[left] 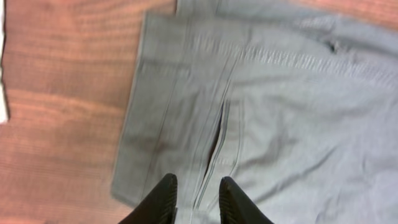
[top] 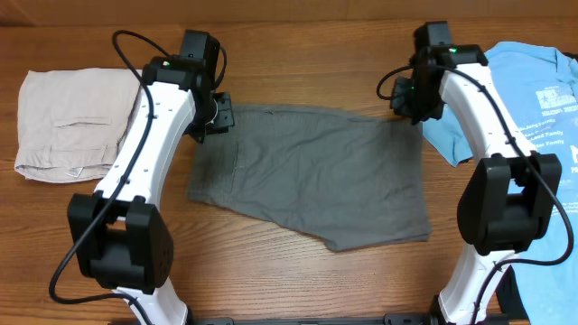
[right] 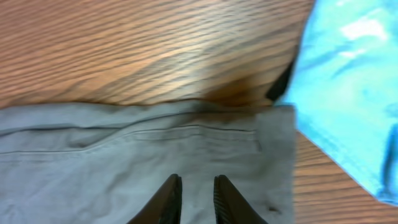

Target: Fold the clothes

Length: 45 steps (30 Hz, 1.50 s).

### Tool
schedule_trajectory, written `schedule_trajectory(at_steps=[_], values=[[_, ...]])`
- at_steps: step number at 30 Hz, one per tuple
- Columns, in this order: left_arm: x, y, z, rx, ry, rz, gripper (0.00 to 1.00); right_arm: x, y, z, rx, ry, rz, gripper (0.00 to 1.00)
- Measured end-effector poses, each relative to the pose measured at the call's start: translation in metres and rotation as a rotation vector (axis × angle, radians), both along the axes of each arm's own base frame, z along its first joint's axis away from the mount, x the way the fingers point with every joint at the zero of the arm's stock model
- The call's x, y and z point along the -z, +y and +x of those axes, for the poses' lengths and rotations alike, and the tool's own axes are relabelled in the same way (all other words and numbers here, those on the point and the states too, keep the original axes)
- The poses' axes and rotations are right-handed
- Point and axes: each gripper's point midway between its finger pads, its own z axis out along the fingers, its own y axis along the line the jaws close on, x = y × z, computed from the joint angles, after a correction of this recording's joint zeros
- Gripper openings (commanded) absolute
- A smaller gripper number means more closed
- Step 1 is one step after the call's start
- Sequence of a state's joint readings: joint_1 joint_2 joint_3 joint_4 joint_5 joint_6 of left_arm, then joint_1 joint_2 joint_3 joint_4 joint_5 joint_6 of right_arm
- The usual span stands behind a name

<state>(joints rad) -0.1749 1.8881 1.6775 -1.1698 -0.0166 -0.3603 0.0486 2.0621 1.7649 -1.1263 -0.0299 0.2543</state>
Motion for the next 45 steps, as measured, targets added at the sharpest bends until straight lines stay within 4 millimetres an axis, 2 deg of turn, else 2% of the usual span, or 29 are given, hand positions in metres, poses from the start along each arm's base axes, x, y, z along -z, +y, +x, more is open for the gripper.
schedule_trajectory(at_steps=[2, 6, 10, 12, 20, 30, 34, 37, 45], values=[[0.002, 0.002, -0.005, -0.001, 0.020, 0.008, 0.30, 0.000, -0.011, 0.001, 0.020, 0.000, 0.016, 0.31], [0.016, 0.008, -0.018, -0.005, 0.071, 0.042, 0.31, 0.003, -0.026, 0.005, 0.001, -0.012, 0.062, 0.37], [0.031, 0.015, -0.031, -0.010, 0.123, 0.066, 0.34, 0.012, -0.032, 0.011, -0.069, -0.024, 0.073, 0.52], [0.035, 0.017, -0.035, -0.011, 0.139, 0.073, 0.35, 0.016, -0.030, 0.016, -0.107, -0.044, 0.074, 0.54], [0.038, 0.018, -0.039, -0.012, 0.154, 0.079, 0.43, 0.024, -0.025, 0.029, -0.197, -0.096, 0.084, 0.54], [0.038, 0.018, -0.039, -0.013, 0.152, 0.079, 0.50, 0.058, -0.020, 0.018, -0.219, -0.023, 0.120, 0.53], [0.038, 0.018, -0.039, -0.013, 0.152, 0.079, 0.51, 0.058, -0.018, 0.017, -0.223, -0.022, 0.128, 0.53], [0.038, 0.018, -0.039, -0.013, 0.152, 0.079, 0.51, 0.059, -0.018, 0.016, -0.226, -0.019, 0.131, 0.47], [0.038, 0.018, -0.039, -0.013, 0.152, 0.079, 0.55, 0.059, -0.017, 0.013, -0.230, -0.005, 0.138, 0.48]])
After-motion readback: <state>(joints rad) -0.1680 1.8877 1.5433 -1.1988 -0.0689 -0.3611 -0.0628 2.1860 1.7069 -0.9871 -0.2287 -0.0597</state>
